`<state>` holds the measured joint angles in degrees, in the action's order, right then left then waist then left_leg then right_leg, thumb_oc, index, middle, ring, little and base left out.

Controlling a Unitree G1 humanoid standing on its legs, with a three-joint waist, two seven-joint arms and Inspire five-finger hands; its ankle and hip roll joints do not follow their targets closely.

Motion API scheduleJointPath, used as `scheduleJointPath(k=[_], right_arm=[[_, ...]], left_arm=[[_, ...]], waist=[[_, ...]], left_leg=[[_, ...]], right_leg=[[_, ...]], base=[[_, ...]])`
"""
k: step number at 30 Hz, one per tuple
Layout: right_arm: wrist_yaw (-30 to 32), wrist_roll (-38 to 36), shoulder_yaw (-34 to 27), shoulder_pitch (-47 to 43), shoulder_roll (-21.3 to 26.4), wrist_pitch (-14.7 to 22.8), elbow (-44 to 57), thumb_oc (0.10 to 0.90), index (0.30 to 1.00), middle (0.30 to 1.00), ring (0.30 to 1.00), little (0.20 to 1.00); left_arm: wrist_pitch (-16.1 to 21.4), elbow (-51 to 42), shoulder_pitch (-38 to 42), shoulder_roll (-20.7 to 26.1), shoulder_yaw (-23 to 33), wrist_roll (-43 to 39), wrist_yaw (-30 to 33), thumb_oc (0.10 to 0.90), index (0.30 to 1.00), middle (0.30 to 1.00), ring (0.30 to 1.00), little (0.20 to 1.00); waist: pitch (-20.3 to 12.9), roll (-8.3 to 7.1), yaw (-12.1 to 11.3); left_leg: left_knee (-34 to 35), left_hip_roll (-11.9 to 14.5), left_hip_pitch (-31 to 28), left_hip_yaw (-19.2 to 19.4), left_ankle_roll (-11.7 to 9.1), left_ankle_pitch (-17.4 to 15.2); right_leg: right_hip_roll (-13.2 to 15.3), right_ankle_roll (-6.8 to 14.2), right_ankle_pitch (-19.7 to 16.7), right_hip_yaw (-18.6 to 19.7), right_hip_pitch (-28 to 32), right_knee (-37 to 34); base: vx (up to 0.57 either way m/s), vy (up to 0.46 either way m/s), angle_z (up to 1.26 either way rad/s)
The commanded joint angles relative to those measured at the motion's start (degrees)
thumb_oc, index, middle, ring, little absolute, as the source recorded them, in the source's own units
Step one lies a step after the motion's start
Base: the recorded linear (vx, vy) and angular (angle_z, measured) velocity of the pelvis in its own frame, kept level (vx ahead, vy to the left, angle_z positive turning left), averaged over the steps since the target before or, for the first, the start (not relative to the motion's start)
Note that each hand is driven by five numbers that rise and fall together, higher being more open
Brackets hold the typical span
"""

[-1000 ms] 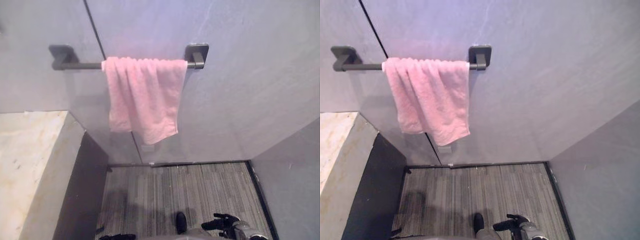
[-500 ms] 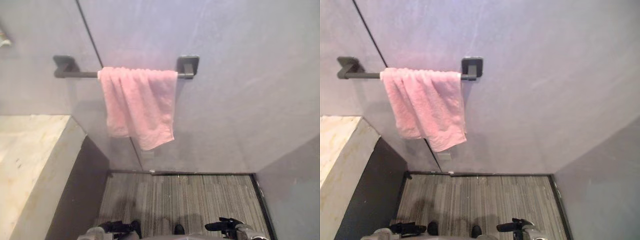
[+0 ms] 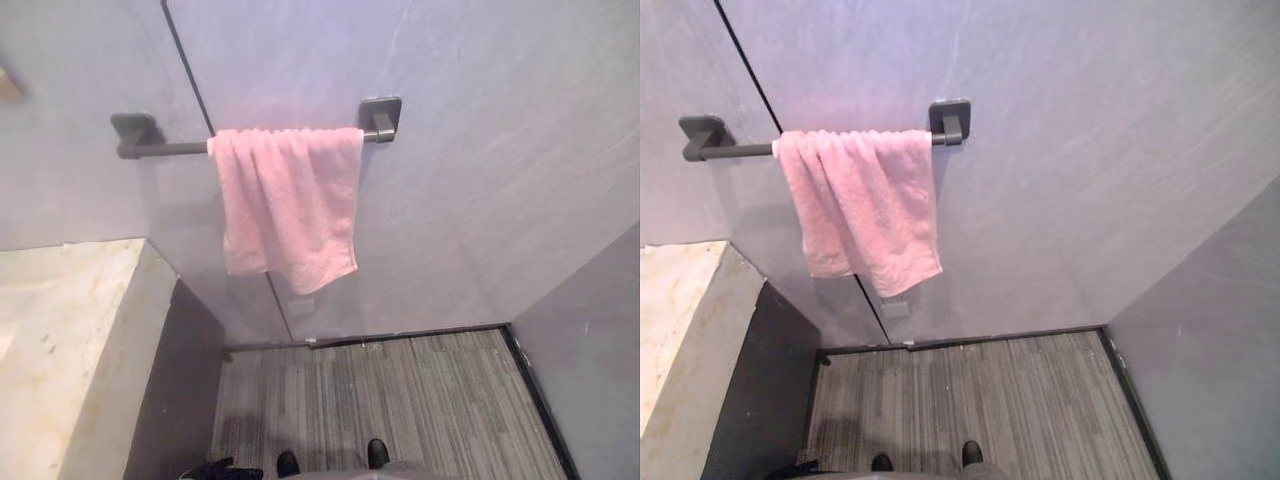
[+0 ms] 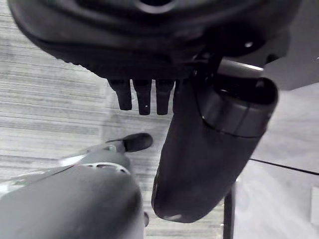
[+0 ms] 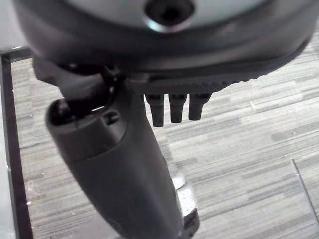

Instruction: Organize the bathroom.

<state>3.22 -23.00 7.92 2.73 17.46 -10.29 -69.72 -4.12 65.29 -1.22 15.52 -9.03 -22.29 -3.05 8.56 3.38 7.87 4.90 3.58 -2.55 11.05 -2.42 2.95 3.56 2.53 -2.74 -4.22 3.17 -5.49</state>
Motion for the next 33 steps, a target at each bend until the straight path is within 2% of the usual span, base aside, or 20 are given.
scheduleJointPath(k=[1, 4, 5, 6, 9, 10, 14, 15, 20, 23, 26, 33], right_arm=[[2.9, -5.0, -2.7, -2.3, 5.6, 4.3, 4.5, 0.800, 0.900, 0.900, 0.900, 0.900], [5.3, -8.5, -4.8, -1.4, 8.2, 5.6, 12.8, 0.800, 0.900, 0.900, 0.900, 0.900], [6.4, -10.0, -5.7, -0.9, 9.4, 6.3, 17.6, 0.800, 0.900, 0.900, 0.900, 0.900], [8.2, -11.3, -7.1, -0.1, 10.9, 5.4, 25.6, 0.800, 0.900, 0.900, 0.900, 0.900], [8.6, -10.3, -10.6, 1.1, 12.9, 7.2, 35.9, 0.800, 0.900, 0.900, 0.900, 0.900], [8.9, -8.5, -12.8, 1.6, 13.3, 9.2, 39.4, 0.800, 0.900, 0.900, 0.900, 0.900], [8.1, -5.6, -18.3, 1.3, 15.5, 11.1, 50.3, 0.800, 0.900, 0.900, 0.900, 0.900], [6.0, -4.1, -20.6, 0.4, 17.1, 11.2, 54.8, 0.800, 0.900, 0.900, 0.900, 0.900], [-1.1, -2.6, -20.8, -1.3, 18.8, 10.7, 61.8, 0.800, 0.900, 0.900, 0.900, 0.900], [-10.1, -2.6, -17.9, -3.4, 18.2, 10.3, 68.9, 0.800, 0.900, 0.900, 0.900, 0.900], [-14.6, -3.3, -15.7, -5.0, 18.9, 9.1, 73.0, 0.800, 0.900, 0.900, 0.900, 0.900], [-18.8, -3.1, -12.2, -7.6, 20.4, 5.9, 77.0, 0.800, 0.900, 0.900, 0.900, 0.900]], left_arm=[[3.7, -8.9, 2.9, 9.5, 1.7, 4.3, 2.5, 0.800, 0.900, 0.900, 0.900, 0.900], [2.8, -19.9, 2.2, 15.3, 3.0, 7.6, 2.1, 0.800, 0.900, 0.900, 0.900, 0.900], [2.0, -25.5, 1.5, 18.2, 3.6, 8.1, 1.7, 0.800, 0.900, 0.900, 0.900, 0.900], [1.8, -32.2, 0.3, 21.8, 5.3, 8.9, 1.1, 0.800, 0.900, 0.900, 0.900, 0.900], [2.8, -39.9, -1.2, 25.6, 9.2, 9.8, -0.2, 0.800, 0.900, 0.900, 0.900, 0.900], [3.6, -42.8, -1.9, 26.6, 10.8, 12.0, -0.8, 0.800, 0.900, 0.900, 0.900, 0.900], [3.1, -52.1, -2.7, 29.1, 12.1, 17.4, -3.1, 0.800, 0.900, 0.900, 0.900, 0.900], [2.4, -56.8, -2.1, 30.5, 12.4, 18.5, -4.8, 0.800, 0.900, 0.900, 0.900, 0.900], [0.1, -63.6, -1.2, 31.3, 14.4, 15.0, -4.9, 0.800, 0.900, 0.900, 0.900, 0.900], [4.9, -64.7, -0.2, 29.6, 16.6, 12.6, -2.0, 0.800, 0.900, 0.900, 0.900, 0.900], [8.6, -65.9, 0.6, 27.9, 17.6, 13.3, -0.7, 0.800, 0.900, 0.900, 0.900, 0.900], [12.1, -69.9, 1.4, 28.0, 19.0, 13.3, 0.7, 0.800, 0.900, 0.900, 0.900, 0.900]], waist=[[-1.0, -0.53, -0.9], [-1.0, -0.45, -1.0], [-1.0, -0.43, -1.0], [-1.0, -0.46, -0.9], [-1.1, -0.42, -0.5], [-1.1, -0.40, -0.3], [-1.3, 0.03, 0.4], [-1.5, 0.75, 0.8], [-2.1, 1.41, 0.9], [-2.9, 0.63, 0.4], [-3.4, -0.46, -0.4], [-4.0, -1.63, -1.8]], left_leg=[[-3.5, 3.6, 0.4, 0.6, -1.1, -0.1], [-3.2, 3.7, 0.6, 0.4, -1.2, 0.2], [-3.0, 3.8, 0.6, 0.3, -1.2, 0.3], [-2.7, 3.9, 0.6, 0.3, -1.3, 0.4], [-2.2, 3.9, 0.5, 0.5, -1.4, 0.4], [-2.0, 3.9, 0.4, 0.6, -1.5, 0.4], [-1.5, 3.9, 0.5, 0.9, -1.6, 0.4], [-1.0, 3.8, 0.2, 1.3, -1.7, 0.4], [-0.3, 3.6, -0.4, 1.6, -1.8, 0.5], [-0.1, 3.9, -0.7, 1.8, -1.9, 0.5], [-0.1, 4.3, -0.7, 1.7, -2.2, 0.4], [0.0, 4.9, -0.8, 1.0, -2.6, 0.5]], right_leg=[[1.2, 2.8, -1.2, -1.3, -3.4, 1.1], [1.3, 2.8, -1.3, -1.5, -3.6, 1.3], [1.3, 2.8, -1.4, -1.5, -3.7, 1.3], [1.3, 2.7, -1.4, -1.6, -3.8, 1.2], [1.4, 2.7, -1.5, -1.4, -4.1, 1.1], [1.4, 2.8, -1.4, -1.3, -4.1, 1.2], [1.3, 2.9, -1.2, -0.6, -4.8, 1.4], [1.3, 3.0, -1.0, -0.1, -5.0, 1.4], [1.4, 3.0, -0.8, 0.3, -4.6, 0.9], [1.5, 3.0, -0.4, 0.1, -4.0, 0.7], [1.4, 2.9, -0.2, -0.4, -3.7, 0.7], [1.2, 3.1, -0.1, -1.0, -3.2, 0.6]], base=[[0.00, 0.000, 0.00], [0.00, -0.001, 0.01], [0.01, -0.007, 0.04], [0.01, -0.005, 0.03], [0.00, 0.000, 0.00], [0.00, 0.000, 0.00], [0.00, 0.012, 0.00], [0.02, 0.063, -0.01], [0.02, 0.029, 0.01], [0.03, -0.044, 0.00], [0.02, -0.079, 0.02], [0.01, -0.036, 0.06]])
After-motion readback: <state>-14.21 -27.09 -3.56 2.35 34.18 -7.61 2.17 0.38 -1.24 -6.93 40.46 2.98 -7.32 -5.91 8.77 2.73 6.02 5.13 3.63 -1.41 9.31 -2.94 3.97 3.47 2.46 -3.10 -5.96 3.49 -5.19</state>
